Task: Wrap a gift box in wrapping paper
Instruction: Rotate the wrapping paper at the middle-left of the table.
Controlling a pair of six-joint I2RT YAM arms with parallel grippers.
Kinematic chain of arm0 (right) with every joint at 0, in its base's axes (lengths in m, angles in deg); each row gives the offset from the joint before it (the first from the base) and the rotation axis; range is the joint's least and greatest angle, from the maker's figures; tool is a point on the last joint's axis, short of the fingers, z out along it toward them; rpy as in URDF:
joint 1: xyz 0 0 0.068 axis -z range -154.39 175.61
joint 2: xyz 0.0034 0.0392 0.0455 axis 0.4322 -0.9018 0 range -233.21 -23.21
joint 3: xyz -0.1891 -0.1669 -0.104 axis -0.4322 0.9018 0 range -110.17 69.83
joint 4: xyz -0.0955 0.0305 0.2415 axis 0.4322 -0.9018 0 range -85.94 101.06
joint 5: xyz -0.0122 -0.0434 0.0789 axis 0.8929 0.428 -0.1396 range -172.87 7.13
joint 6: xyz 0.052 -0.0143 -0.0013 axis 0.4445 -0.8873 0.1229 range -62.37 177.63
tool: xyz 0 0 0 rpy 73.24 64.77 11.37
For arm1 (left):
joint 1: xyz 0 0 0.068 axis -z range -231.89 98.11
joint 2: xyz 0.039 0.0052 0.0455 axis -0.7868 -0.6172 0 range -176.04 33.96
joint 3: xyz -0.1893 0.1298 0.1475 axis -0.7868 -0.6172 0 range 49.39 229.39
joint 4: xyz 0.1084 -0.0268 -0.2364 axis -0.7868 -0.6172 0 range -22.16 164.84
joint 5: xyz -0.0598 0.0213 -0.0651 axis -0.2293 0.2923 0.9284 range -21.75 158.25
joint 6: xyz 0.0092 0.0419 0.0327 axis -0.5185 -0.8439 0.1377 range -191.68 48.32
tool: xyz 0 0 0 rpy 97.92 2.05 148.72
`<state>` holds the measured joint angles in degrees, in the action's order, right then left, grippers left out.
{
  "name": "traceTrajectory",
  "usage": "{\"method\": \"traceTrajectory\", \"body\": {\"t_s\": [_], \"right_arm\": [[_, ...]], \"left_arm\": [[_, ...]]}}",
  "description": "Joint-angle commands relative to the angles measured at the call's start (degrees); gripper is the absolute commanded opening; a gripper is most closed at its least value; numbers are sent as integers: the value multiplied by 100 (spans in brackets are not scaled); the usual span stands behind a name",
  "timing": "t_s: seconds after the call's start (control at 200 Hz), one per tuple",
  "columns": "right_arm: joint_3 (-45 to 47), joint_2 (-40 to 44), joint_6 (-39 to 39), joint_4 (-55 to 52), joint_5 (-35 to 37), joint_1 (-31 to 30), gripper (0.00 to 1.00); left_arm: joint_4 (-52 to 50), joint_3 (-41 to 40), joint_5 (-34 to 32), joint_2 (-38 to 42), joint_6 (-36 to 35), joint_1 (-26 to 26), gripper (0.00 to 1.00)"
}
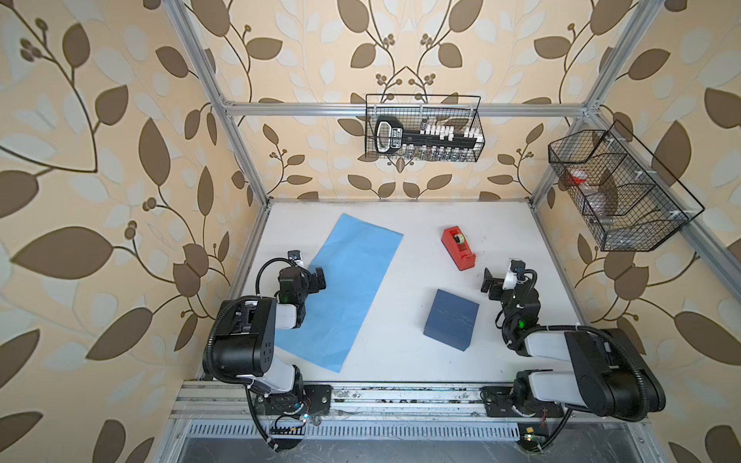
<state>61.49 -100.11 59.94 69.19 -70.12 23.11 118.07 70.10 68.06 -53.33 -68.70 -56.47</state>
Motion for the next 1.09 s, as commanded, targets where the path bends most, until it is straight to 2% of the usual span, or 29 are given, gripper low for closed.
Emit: {"method": "traceTrajectory", "body": {"t_s": [0.0, 0.405, 0.675, 0.725, 0.765, 0.87, 0.925, 1.0, 1.04, 1.09], "right_arm": [[-180, -13, -143, 14, -300, 35, 100], [-186, -11, -143, 4, -325, 50, 100], [-230, 19, -102, -80, -624, 188, 100], [-409, 214, -99, -560, -491, 165, 100], [-685, 526, -51, -1340, -255, 111, 100], [-1433, 1055, 69, -2639, -120, 22, 100], [-1781, 1220, 628, -3100, -18, 31, 100], [-2430, 1234, 2040, -4217, 133, 37, 100], [-2731, 1121, 2588, -4557, -146, 80, 100], [-2975, 888, 2717, -4481, -797, 43, 100]], "left_arm": [[406, 63, -62, -25, -6, -21, 99], [398, 63, -112, -25, -17, 1, 99], [159, 142, -32, 151, -60, 12, 99], [-372, 393, -25, 313, -61, 10, 99], [-1078, 760, -39, 433, -65, 21, 99], [-3769, 2276, -245, 445, -284, 118, 99], [-4690, 2965, -382, 444, -275, 133, 99], [-5803, 3883, -606, 640, -143, 133, 99], [-6440, 4401, -687, 622, -25, 133, 99], [-7322, 5011, -772, 546, 172, 133, 99]]}}
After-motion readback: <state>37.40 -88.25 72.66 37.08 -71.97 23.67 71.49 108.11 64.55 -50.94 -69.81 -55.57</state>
